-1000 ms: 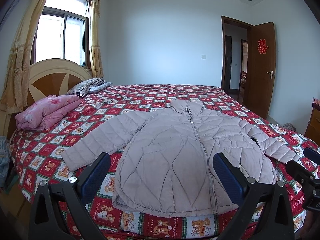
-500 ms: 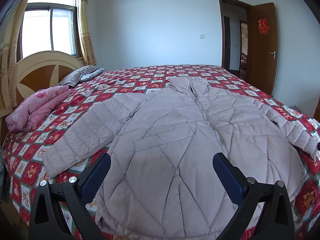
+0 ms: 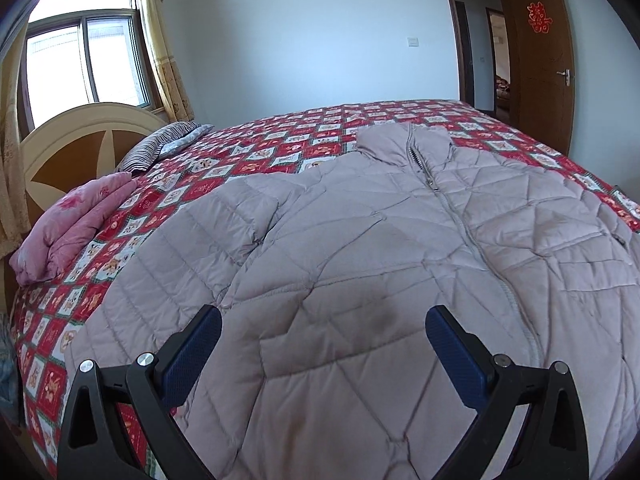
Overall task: Fold large clothes
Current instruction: 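Grasp the jacket sleeve cuff with the right tool and lift it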
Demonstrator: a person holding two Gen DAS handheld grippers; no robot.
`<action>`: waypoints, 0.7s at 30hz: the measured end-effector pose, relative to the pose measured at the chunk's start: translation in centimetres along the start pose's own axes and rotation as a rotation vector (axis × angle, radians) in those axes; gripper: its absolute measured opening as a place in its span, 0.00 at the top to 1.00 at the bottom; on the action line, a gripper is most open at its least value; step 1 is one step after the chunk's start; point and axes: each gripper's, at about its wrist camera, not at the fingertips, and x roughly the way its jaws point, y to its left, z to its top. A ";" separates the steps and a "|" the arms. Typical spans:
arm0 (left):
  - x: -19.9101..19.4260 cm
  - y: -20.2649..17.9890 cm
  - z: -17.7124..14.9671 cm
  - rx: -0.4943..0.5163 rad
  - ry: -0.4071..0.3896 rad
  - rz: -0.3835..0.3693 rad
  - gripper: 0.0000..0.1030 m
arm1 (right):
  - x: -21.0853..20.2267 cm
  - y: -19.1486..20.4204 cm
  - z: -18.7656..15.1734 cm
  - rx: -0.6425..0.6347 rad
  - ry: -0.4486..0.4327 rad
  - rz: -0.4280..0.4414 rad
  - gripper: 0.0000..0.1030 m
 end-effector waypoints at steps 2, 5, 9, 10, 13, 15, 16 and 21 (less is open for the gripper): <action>1.4 0.2 0.0 0.005 0.020 0.017 0.01 | -0.1 0.4 0.1 -0.023 -0.007 0.024 0.81; 3.4 0.7 -0.5 0.014 0.071 0.041 0.01 | -0.3 0.9 0.9 -0.045 -0.033 0.028 0.88; 4.1 1.8 -1.4 -0.011 0.103 0.028 0.01 | -2.0 1.0 3.2 -0.062 -0.103 -0.004 0.89; 4.0 2.1 -1.4 -0.022 0.100 0.021 0.01 | -2.5 1.1 4.0 -0.068 -0.125 -0.015 0.90; 3.2 3.0 -1.1 -0.048 0.083 0.012 0.01 | -3.9 2.3 6.3 -0.102 -0.191 -0.033 0.90; 3.0 3.9 -0.6 -0.087 0.089 -0.012 0.01 | -4.9 4.0 7.8 -0.141 -0.234 -0.037 0.90; 2.9 4.4 -0.3 -0.103 0.092 -0.020 0.01 | -5.5 5.0 8.5 -0.164 -0.259 -0.036 0.90; 2.7 6.1 0.7 -0.128 0.069 0.004 0.01 | -8.1 11.5 10.5 -0.294 -0.364 0.011 0.90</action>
